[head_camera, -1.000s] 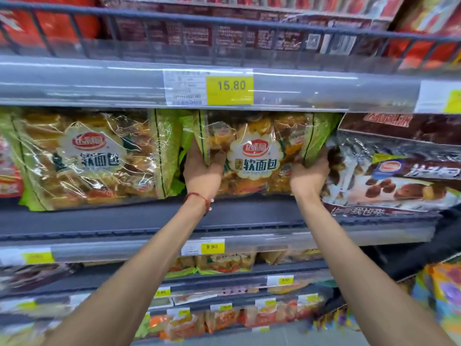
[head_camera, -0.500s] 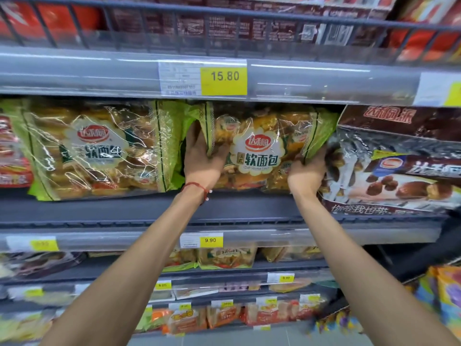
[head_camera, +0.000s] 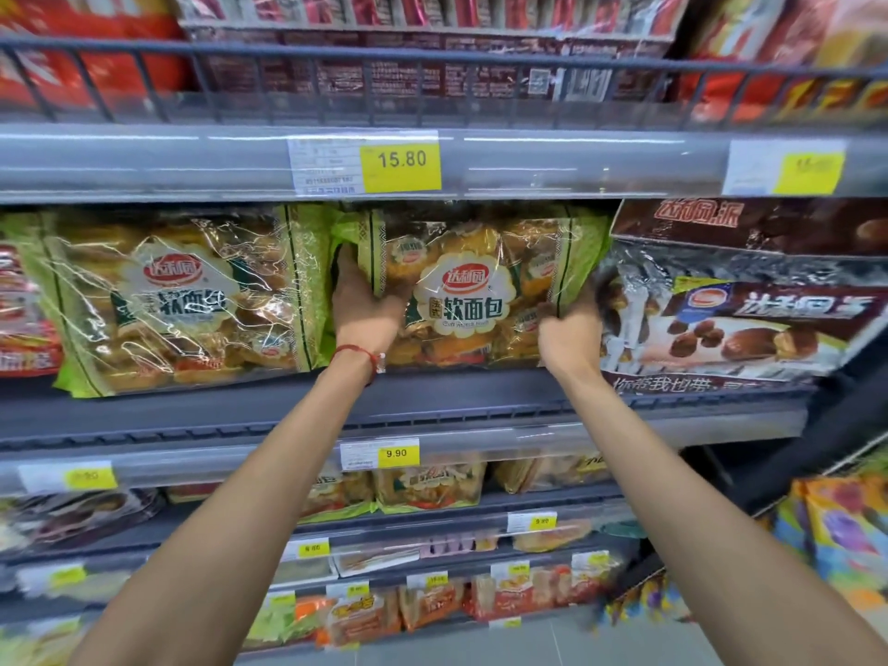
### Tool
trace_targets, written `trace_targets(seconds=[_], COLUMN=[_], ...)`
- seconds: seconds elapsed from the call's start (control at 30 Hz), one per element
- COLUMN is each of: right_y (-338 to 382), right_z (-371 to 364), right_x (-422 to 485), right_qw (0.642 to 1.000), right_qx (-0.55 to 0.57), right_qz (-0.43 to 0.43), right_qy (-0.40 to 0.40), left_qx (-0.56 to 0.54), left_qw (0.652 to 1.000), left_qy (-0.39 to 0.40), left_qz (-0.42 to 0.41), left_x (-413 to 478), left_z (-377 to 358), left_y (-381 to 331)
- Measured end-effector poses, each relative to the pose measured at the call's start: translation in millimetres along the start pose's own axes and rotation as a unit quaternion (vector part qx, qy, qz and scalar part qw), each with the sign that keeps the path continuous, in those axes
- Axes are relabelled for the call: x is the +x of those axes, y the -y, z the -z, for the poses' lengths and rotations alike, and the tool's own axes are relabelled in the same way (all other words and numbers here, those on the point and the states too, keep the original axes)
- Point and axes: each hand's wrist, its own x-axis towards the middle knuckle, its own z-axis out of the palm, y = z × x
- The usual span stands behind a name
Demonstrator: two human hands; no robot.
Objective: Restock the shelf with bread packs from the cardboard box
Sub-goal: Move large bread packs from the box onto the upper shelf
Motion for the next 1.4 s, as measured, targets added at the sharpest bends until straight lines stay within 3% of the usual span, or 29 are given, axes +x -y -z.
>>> trace_targets(seconds=[0.2, 0.43, 0.73, 1.07, 1.23, 1.4], right_y=[11, 24, 9, 11, 14, 9], right_z=[-2, 1, 10, 18, 16, -14], right_x=[-12, -8, 3, -71, -132, -205], right_qw=[1.000, 0.998, 0.993, 0.999, 1.000, 0.997], right_qx=[-0.003, -0.029, -0.081, -0.036, 0.021, 0.029], right_qz=[-0.002, -0.035, 0.015, 0.017, -0.004, -0.045], right_qy=[-0.010, 0.038, 0.084, 0.009, -0.001, -0.060], left_qx=[-0.050, 0.010, 0.009, 0.022, -0.001, -0.096], left_qw=[0.999, 1.000, 0.999, 1.000, 0.998, 0.981], left_qy=[-0.002, 0.008, 0.029, 0.008, 0.056, 0.161], left_qz=[0.015, 0.006, 0.028, 0.018, 0.005, -0.060], left_x=[-2, -1, 3, -41, -84, -126], left_z=[4, 6, 3, 11, 26, 54], left_y=[-8, -17, -10, 30, 41, 62])
